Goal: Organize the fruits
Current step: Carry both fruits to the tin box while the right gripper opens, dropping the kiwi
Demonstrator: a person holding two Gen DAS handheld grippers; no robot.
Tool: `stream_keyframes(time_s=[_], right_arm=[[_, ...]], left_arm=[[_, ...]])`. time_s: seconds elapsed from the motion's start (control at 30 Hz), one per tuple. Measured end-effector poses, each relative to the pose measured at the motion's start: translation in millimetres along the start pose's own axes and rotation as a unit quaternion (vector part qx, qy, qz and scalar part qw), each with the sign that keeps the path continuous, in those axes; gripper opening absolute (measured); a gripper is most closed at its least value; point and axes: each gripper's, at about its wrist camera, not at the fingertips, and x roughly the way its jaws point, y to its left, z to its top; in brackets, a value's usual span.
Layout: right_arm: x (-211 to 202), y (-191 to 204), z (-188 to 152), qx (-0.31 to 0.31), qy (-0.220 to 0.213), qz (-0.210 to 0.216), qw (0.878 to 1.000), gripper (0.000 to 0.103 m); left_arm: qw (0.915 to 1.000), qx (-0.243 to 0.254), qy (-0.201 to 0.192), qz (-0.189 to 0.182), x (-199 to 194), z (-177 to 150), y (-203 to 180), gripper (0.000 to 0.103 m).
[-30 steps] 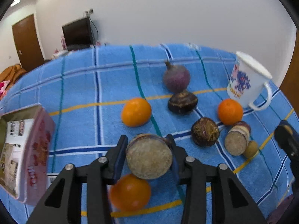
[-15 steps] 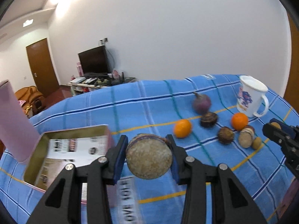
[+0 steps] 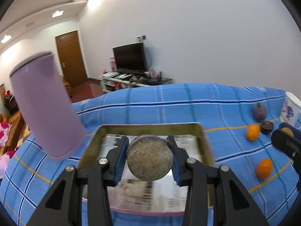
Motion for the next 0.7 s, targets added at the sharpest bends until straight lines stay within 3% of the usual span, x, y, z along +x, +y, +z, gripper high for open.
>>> stream_keyframes(time_s=[0.4, 0.7], right_arm=[[69, 67, 6, 0.009, 0.024, 0.053, 0.998, 0.031], [103, 76, -4, 0.018, 0.069, 0.080, 0.994, 0.031]], left_arm=[[0.9983, -0.032, 0.017, 0.046, 18, -9, 46, 0.043], [0.9956, -0.022, 0.044, 0.080, 31, -14, 49, 0.043]])
